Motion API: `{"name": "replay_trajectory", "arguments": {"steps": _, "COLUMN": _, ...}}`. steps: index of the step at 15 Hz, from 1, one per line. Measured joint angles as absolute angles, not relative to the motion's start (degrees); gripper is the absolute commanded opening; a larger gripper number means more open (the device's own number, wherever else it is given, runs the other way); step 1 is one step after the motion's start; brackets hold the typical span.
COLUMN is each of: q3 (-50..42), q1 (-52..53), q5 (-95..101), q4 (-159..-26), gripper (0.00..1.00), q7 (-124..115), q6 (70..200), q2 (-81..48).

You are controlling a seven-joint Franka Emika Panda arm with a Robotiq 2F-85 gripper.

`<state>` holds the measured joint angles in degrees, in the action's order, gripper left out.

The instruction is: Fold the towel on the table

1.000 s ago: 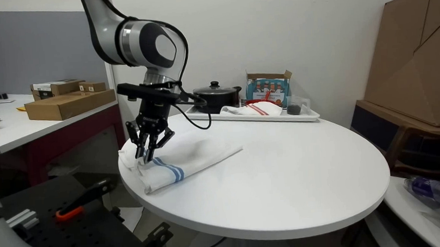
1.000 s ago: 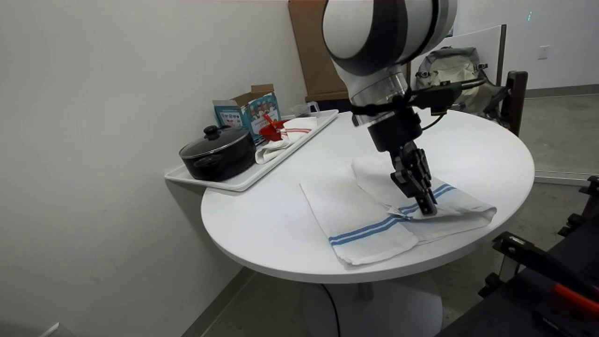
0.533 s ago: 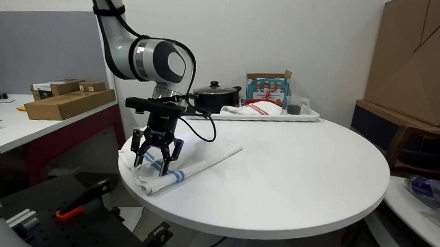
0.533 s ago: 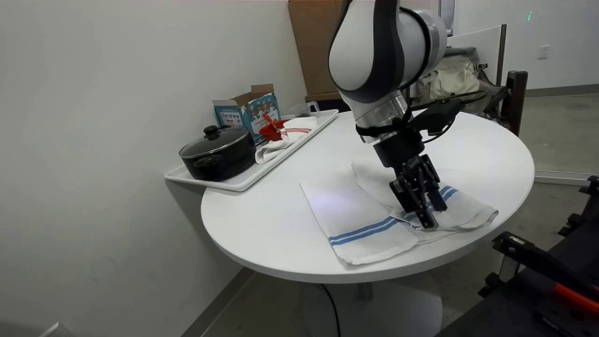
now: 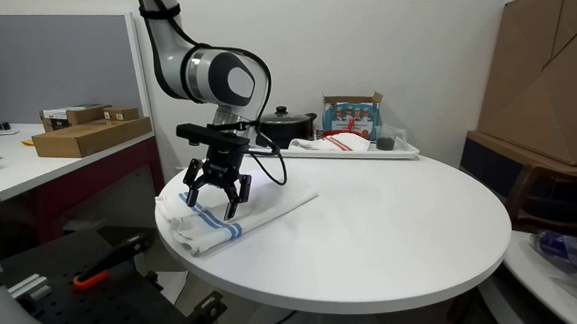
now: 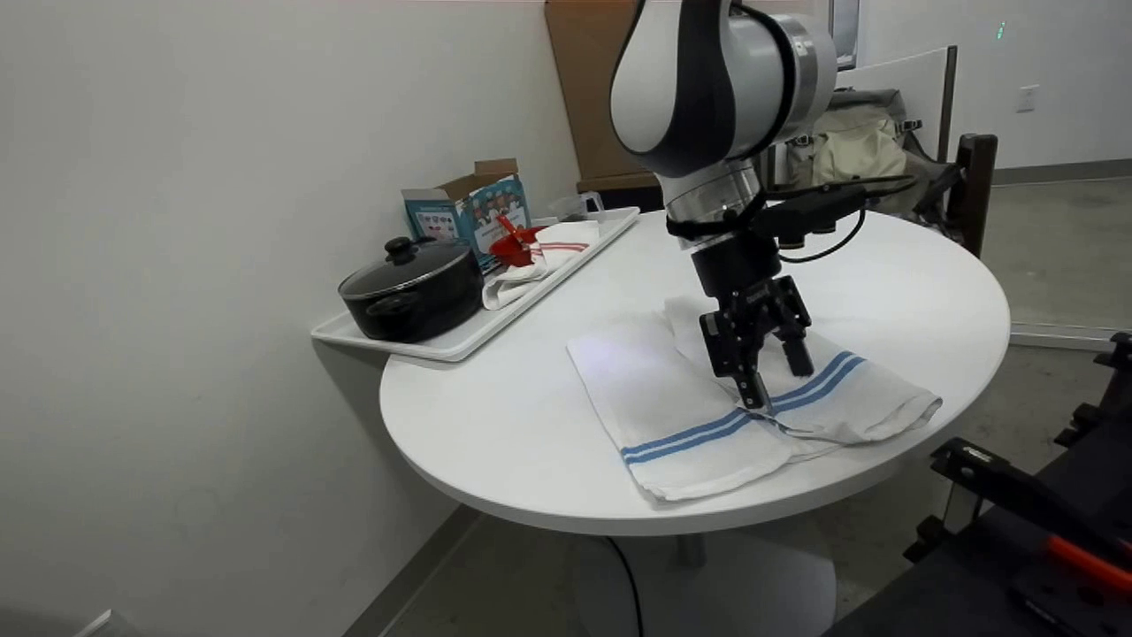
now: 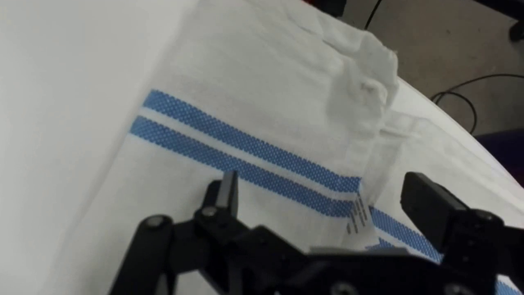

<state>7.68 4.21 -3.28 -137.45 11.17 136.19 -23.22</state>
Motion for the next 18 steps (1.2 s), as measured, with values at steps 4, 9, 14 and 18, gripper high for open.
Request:
{"name": "replay_trajectory", "arguments": {"steps": 4, "q3": 8.74, "q1": 3.47, "q5": -7.4, "q4": -136.6, "gripper": 1.0, "q7": 11.17, "q6": 138.3, "q2": -22.79}}
{"name": "replay_trajectory", "arguments": {"steps": 9, "q3": 10.92, "q1": 4.68, "q5": -7.53, "q4": -134.68, "gripper": 1.0, "q7": 10.23, "q6": 137.67, "q2": -21.69}}
{"name": "replay_trajectory", "arguments": {"steps": 14, "q3": 13.92, "q1": 7.34, "q5": -7.54, "q4": -132.92, "gripper": 1.0, "q7": 8.8, "q6": 135.24, "q2": -19.42}}
{"name": "replay_trajectory", "arguments": {"steps": 18, "q3": 15.11, "q1": 10.53, "q5": -7.47, "q4": -132.81, "gripper": 1.0, "q7": 5.14, "q6": 135.21, "q2": -19.62}}
